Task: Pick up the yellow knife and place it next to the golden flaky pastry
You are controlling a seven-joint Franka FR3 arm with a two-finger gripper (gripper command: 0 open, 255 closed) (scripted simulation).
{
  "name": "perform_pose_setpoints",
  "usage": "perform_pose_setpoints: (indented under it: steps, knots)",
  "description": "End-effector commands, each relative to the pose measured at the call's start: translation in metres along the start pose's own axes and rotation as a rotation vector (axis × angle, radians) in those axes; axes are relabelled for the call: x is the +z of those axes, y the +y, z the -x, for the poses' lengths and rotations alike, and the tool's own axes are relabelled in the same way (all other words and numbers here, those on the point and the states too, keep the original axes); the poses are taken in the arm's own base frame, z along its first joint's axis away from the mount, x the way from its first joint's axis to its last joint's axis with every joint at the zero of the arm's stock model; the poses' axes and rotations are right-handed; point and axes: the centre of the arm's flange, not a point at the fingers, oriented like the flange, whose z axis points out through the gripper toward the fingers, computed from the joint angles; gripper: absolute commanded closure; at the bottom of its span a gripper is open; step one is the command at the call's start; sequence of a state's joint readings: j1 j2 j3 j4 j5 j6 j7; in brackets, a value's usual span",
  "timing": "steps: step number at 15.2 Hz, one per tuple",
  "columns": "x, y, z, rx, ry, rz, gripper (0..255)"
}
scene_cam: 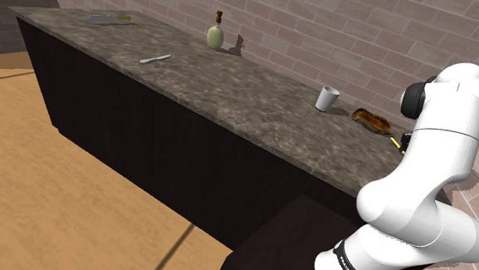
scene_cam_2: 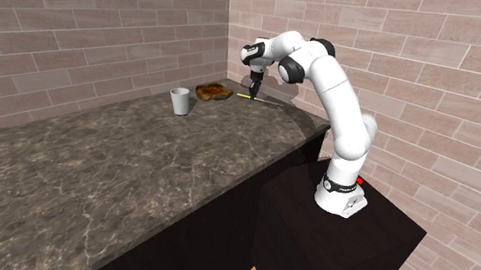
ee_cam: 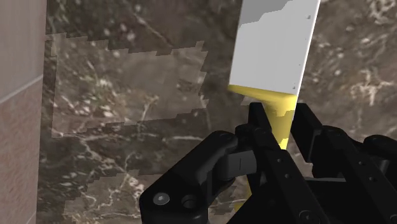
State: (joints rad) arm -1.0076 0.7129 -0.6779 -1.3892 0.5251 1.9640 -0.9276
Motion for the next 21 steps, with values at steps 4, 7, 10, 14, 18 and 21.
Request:
perform_pose_setpoints:
  steps: [4, 7, 10, 14, 18, 21]
  knots:
    - [0.002, 0.0, 0.0, 0.0, 0.0, 0.0, 255]
    - [0.002, 0.0, 0.0, 0.0, 0.0, 0.0, 0]
    - [0.002, 0.0, 0.0, 0.0, 0.0, 0.0, 0]
    - [-0.025, 0.0, 0.0, 0.0, 0.0, 0.0, 0]
    - [-0.048, 0.0, 0.0, 0.0, 0.0, 0.0, 0]
    - [-0.048, 0.0, 0.0, 0.0, 0.0, 0.0, 0]
